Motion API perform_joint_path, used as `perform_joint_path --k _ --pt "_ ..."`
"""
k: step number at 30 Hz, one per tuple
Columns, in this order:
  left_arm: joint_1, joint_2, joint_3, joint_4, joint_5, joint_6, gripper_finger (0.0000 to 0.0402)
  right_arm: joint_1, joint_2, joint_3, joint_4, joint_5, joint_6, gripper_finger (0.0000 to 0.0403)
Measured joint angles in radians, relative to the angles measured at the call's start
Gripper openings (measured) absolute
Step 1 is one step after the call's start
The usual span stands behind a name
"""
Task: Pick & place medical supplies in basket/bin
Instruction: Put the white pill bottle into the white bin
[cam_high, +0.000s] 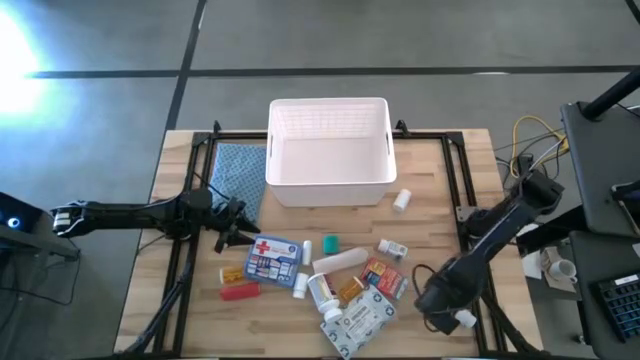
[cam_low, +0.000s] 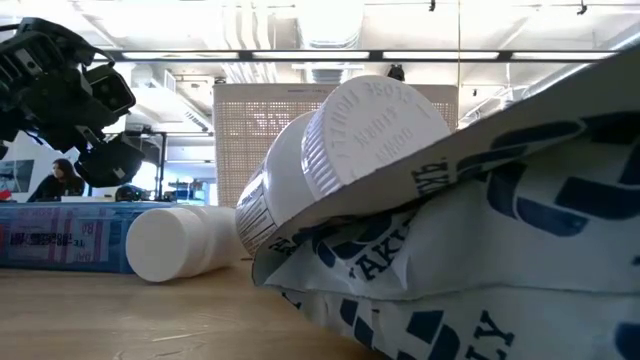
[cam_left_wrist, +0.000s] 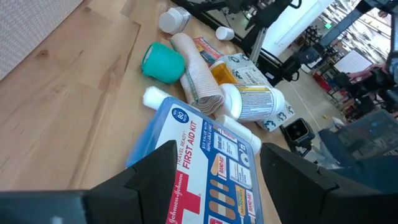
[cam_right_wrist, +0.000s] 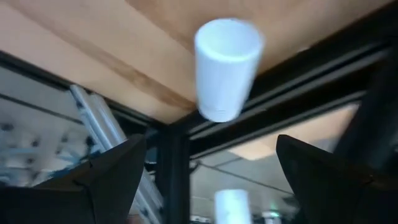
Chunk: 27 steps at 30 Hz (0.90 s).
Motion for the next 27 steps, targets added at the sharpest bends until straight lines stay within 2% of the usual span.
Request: perform_joint_path --k 6,15,19,23,27 --pt "0.0 0.0 0.001 -0.001 0.0 0.0 0.0212 0.082 -0.025 -0.116 0.182 0.058 0.176 0.035" --pt "0.0 0.0 0.001 -0.001 0.0 0.0 0.0212 0.103 0.019 -0.182 0.215 0.173 0.164 0.035" --pt "0.0 0.0 0.001 -0.001 0.0 0.0 0.0212 0.103 0.044 -0.204 0.257 0.192 0.135 0.0347" --pt "0.0 0.0 0.001 -0.001 0.0 0.0 0.0212 0.105 0.061 -0.213 0.275 0.192 0.098 0.0329" --pt "0.0 0.0 0.002 -0.001 0.0 0.0 0.0212 0.108 0.069 -0.214 0.286 0.182 0.069 0.0288"
